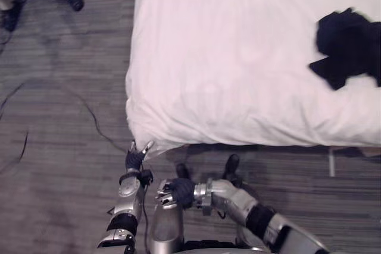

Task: Tidy the bed and pick cloth on bed and put in laundry

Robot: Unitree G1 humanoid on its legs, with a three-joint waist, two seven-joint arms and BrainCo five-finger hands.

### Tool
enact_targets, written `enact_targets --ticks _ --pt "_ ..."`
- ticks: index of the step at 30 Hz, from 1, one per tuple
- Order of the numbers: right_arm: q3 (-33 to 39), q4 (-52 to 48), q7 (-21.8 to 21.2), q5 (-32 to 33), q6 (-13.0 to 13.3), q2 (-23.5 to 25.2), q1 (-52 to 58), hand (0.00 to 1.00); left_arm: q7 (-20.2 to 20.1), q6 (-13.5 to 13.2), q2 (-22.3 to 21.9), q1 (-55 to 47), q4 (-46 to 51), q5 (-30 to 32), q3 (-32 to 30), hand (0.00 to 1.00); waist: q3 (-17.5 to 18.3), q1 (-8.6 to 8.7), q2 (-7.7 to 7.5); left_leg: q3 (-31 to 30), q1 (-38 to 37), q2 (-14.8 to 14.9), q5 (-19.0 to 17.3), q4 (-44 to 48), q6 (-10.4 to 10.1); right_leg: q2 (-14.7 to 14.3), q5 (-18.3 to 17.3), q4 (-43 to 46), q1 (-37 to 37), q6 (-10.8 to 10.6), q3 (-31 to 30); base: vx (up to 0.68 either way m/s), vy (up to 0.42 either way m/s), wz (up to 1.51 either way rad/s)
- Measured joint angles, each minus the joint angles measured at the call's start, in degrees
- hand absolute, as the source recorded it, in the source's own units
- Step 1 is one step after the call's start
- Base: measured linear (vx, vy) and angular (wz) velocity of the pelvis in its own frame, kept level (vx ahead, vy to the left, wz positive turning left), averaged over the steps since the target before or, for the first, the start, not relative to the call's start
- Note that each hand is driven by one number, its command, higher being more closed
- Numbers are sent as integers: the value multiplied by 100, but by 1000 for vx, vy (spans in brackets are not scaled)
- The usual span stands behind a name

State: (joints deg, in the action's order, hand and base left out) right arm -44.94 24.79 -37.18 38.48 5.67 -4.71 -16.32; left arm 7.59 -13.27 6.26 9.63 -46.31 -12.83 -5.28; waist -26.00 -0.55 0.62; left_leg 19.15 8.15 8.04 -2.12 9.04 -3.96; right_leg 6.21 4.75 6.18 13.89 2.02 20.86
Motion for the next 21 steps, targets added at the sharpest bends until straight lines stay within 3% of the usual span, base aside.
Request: enact_targets --ticks 1,2,4,7,8,11,16,19,21 --pt "458 -309 122 197 410 49 81 100 35 74 0 -57 -150 4 91 0 143 11 -137 26 -65 5 -5 -23 -5 -65 102 -208 -113 -10 -56 43 50 -22" --pt "654 -403 162 258 553 67 76 100 46 100 4 -75 -190 6 124 0 184 17 -183 47 -82 7 -10 -25 -13 -80 123 -259 -142 -22 -73 36 55 -21" --pt "1609 -952 337 535 1199 64 -100 100 145 196 12 -89 -396 11 320 0 293 12 -288 131 -131 0 -20 -12 -17 -103 281 -453 -237 -32 -170 8 87 -17" --pt "2443 -1425 659 611 1408 -10 -825 100 144 382 49 -103 -431 11 369 0 291 60 -285 193 -152 -15 -42 59 17 -55 390 -471 -257 -36 -230 -12 111 -13" --pt "2443 -1425 659 611 1408 -10 -825 100 144 382 49 -103 -431 11 369 0 291 60 -285 193 -152 -15 -42 59 17 -55 390 -471 -257 -36 -230 -36 94 4" --pt "3053 -1462 1203 593 1116 -298 -1937 100 133 536 146 -16 -501 4 524 0 220 111 -160 125 194 9 -205 542 91 -4 407 -311 -80 -39 -225 -94 81 6" --pt "3222 -1019 1756 601 383 -832 -2546 100 121 675 95 433 -830 -6 732 0 -7 -40 308 -24 1369 83 -476 1407 262 197 239 532 1039 -58 -225 -168 40 11" --pt "3175 -633 2261 595 45 -811 -2433 100 119 721 33 434 -812 -6 697 0 -67 -90 410 -24 1725 75 -499 1648 291 362 53 1086 1536 -16 -233 -116 -8 11" --pt "3197 -540 2521 596 41 -745 -2300 100 116 713 -16 392 -757 -6 657 0 -79 -127 425 -19 1871 94 -523 1798 301 427 -89 1404 1765 4 -254 -86 -37 7"
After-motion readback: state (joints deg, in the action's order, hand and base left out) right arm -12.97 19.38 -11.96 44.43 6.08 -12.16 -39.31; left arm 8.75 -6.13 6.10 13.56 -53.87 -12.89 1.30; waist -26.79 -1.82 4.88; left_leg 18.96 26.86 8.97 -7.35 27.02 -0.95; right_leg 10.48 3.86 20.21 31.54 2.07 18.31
